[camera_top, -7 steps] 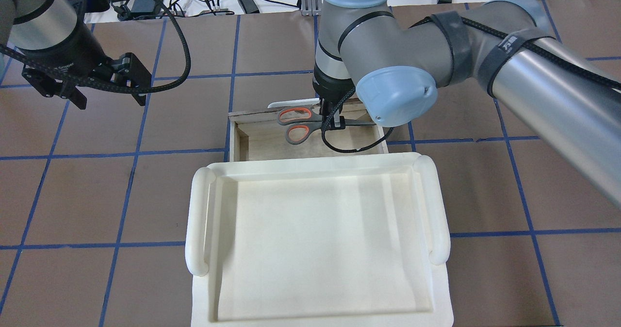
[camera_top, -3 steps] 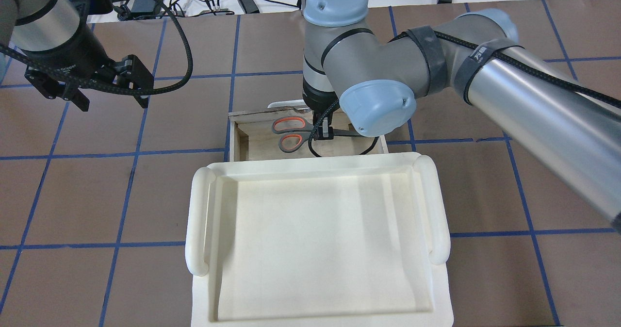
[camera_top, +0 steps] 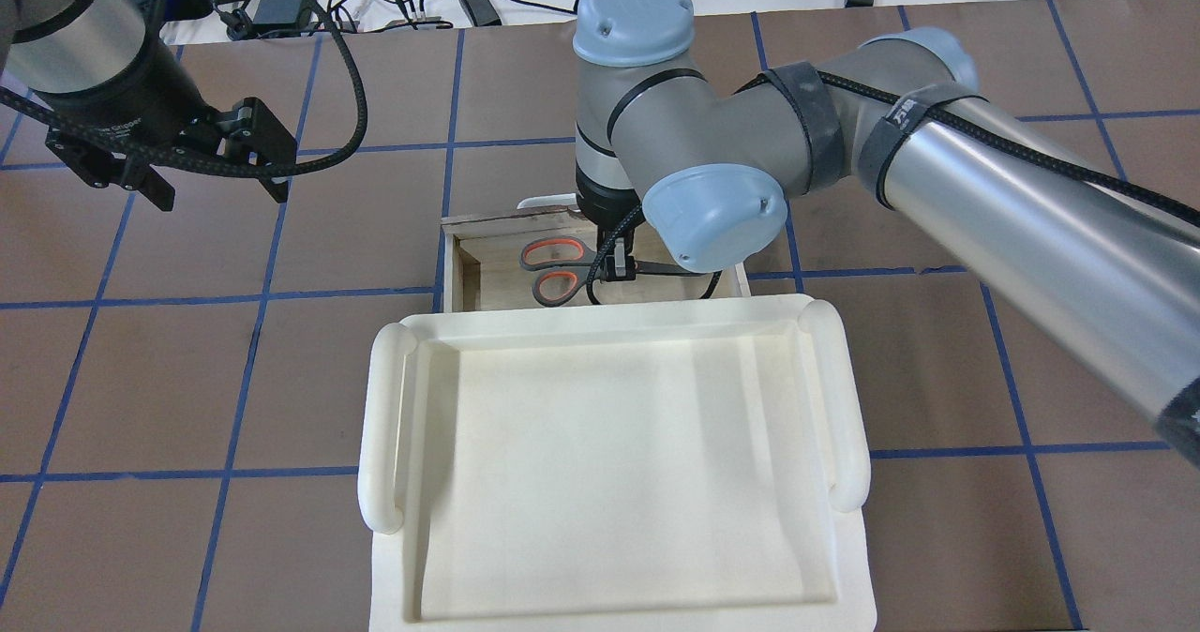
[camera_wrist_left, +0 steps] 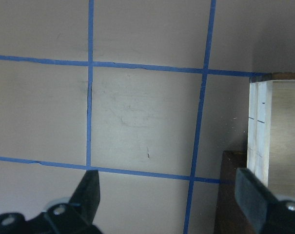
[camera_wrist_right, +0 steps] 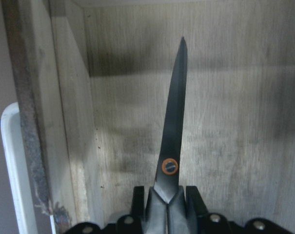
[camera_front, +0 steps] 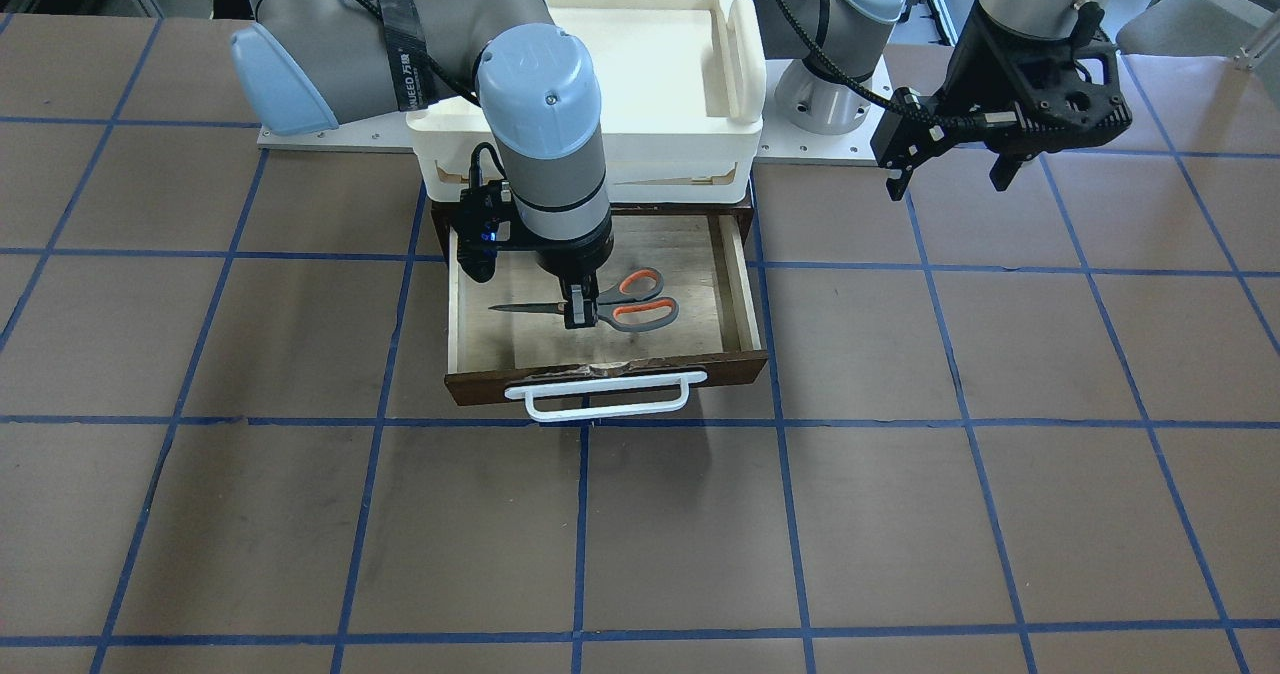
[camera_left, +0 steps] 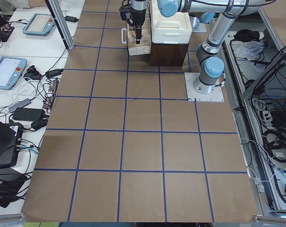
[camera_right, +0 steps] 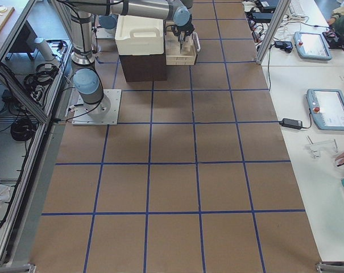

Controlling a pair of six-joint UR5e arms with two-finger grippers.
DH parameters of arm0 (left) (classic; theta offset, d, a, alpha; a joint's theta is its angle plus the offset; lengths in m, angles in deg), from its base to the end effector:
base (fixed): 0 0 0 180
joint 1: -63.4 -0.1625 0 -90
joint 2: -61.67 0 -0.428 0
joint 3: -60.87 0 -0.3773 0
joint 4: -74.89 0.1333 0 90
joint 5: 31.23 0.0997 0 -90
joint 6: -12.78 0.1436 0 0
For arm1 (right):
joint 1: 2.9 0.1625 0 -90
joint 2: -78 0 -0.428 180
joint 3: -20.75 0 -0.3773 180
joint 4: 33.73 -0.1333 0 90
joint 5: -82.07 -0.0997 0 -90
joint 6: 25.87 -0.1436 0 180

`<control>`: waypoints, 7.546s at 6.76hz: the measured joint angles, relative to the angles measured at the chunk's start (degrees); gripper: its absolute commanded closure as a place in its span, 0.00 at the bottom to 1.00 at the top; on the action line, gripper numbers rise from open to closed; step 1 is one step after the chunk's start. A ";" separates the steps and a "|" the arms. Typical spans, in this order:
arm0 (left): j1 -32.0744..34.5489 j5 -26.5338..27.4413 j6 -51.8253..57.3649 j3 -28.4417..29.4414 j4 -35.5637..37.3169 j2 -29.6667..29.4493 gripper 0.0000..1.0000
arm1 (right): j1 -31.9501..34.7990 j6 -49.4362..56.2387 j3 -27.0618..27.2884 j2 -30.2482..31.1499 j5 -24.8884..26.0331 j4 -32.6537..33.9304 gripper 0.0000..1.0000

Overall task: Put scissors in drawer and close it
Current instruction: 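Lower the scissors into the drawer with the right gripper, then open the right gripper and raise it out of the drawer, then move the left gripper over the drawer's white handle while the right gripper withdraws, then push the drawer front away from the robot with the left gripper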

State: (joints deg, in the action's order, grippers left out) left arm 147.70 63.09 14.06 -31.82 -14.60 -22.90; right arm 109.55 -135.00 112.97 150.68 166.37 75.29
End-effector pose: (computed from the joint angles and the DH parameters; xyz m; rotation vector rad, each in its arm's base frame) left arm -0.0778 -0.4540 0.4693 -0.1213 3.0595 -0.0797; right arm 0.3584 -0.4810 0.3011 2.1320 2.2582 0.1468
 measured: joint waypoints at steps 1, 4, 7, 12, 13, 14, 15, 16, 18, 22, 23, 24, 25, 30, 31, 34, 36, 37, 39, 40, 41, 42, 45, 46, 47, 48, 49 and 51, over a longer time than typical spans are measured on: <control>-0.06 -0.34 0.90 0.03 0.09 0.07 0.00 | 0.43 -0.02 0.04 -0.61 -0.14 0.08 1.00; -0.12 -2.87 2.56 0.11 1.38 -0.79 0.00 | 1.08 -0.01 0.13 -1.47 -0.59 0.24 1.00; 0.24 -3.13 2.60 0.14 1.40 -0.69 0.00 | 1.19 0.02 0.09 -1.92 -0.79 0.14 0.83; 0.48 -3.15 2.98 -0.10 1.41 -0.79 0.00 | 1.20 -0.06 0.34 -1.92 -2.17 -0.54 0.21; 0.42 -3.10 3.13 -0.11 1.59 -0.91 0.00 | 1.18 -0.03 0.24 -1.81 -2.92 -0.31 0.22; 0.38 -3.22 3.82 -0.12 2.10 -1.01 0.00 | 1.15 0.22 -0.01 -1.57 -3.21 -0.09 0.22; 0.36 -3.49 4.62 -0.12 3.10 -1.10 0.00 | 1.00 0.54 -0.26 -1.10 -3.31 0.04 0.22; 0.34 -3.71 4.86 -0.12 4.04 -1.16 0.00 | 0.78 1.02 -0.62 -0.01 -3.34 0.08 0.22; 0.39 -4.24 3.91 0.11 4.53 -1.35 0.00 | -0.35 6.18 -1.39 3.25 -2.90 -0.07 0.24; 3.23 -6.81 -3.58 3.08 9.53 -6.39 0.00 | -13.30 37.91 -1.69 10.19 -0.45 -5.48 0.13; 4.92 -6.68 -3.86 3.98 12.42 -8.87 0.00 | -17.17 47.75 -1.67 12.00 0.47 -7.86 0.01; 6.50 -6.58 -4.37 5.08 14.63 -11.44 0.00 | -19.66 57.81 -1.63 14.00 2.21 -9.79 0.01; 8.06 -6.51 -5.41 6.01 16.97 -14.17 0.00 | -21.05 67.41 -1.55 16.07 4.14 -11.02 0.00; 14.81 -6.26 -12.95 7.00 27.46 -27.12 0.00 | -21.37 94.26 -1.18 19.95 3.52 -12.22 0.00; 16.11 -6.27 -14.16 7.91 27.82 -29.39 0.00 | -21.50 98.51 -1.26 19.90 3.19 -11.70 0.00; 18.00 -6.32 -17.71 10.22 27.43 -34.62 0.00 | -21.76 107.89 -1.21 19.73 5.53 -11.12 0.00; 18.43 -6.34 -18.23 10.43 25.76 -36.28 0.00 | -21.80 108.73 -1.25 19.83 8.13 -11.81 0.00; 18.86 -6.42 -18.30 10.66 23.28 -36.05 0.00 | -21.82 109.01 -1.33 20.38 9.71 -12.28 0.00; 19.68 -6.61 -18.36 12.14 16.62 -35.17 0.00 | -21.69 109.44 -1.18 21.22 6.75 -14.05 0.00; 19.96 -6.86 -18.64 12.67 14.51 -34.75 0.00 | -21.66 109.52 -1.13 21.38 5.89 -15.35 0.00; 20.37 -7.46 -19.47 12.88 12.91 -34.04 0.00 | -21.63 109.56 -1.09 21.41 5.57 -16.16 0.00; 20.66 -8.11 -20.31 12.93 11.45 -33.37 0.00 | -21.59 109.57 -1.02 21.44 5.47 -16.63 0.00; 20.73 -8.46 -20.80 13.12 8.54 -31.80 0.00 | -21.49 109.44 -0.91 21.40 5.38 -17.07 0.00; 20.60 -8.05 -20.58 13.47 10.50 -31.74 0.00 | -21.42 109.39 -0.90 21.42 5.37 -17.09 0.00; 20.45 -7.56 -20.21 13.85 14.40 -32.29 0.00 | -21.36 109.36 -0.90 21.42 5.33 -17.09 0.00; 20.35 -7.44 -20.05 13.87 17.16 -33.36 0.00 | -21.33 109.38 -0.87 21.40 5.33 -17.09 0.00; 20.39 -7.40 -20.14 13.54 18.14 -34.43 0.00 | -21.31 109.39 -0.84 21.37 5.32 -17.07 0.00; 20.66 -7.55 -20.98 12.84 14.45 -35.05 0.00 | -21.32 109.40 -0.82 21.33 5.35 -17.07 0.00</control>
State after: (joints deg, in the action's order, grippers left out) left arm 168.36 55.54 -6.92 -18.99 -0.16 -57.94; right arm 88.23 -25.60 112.15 172.01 171.72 58.22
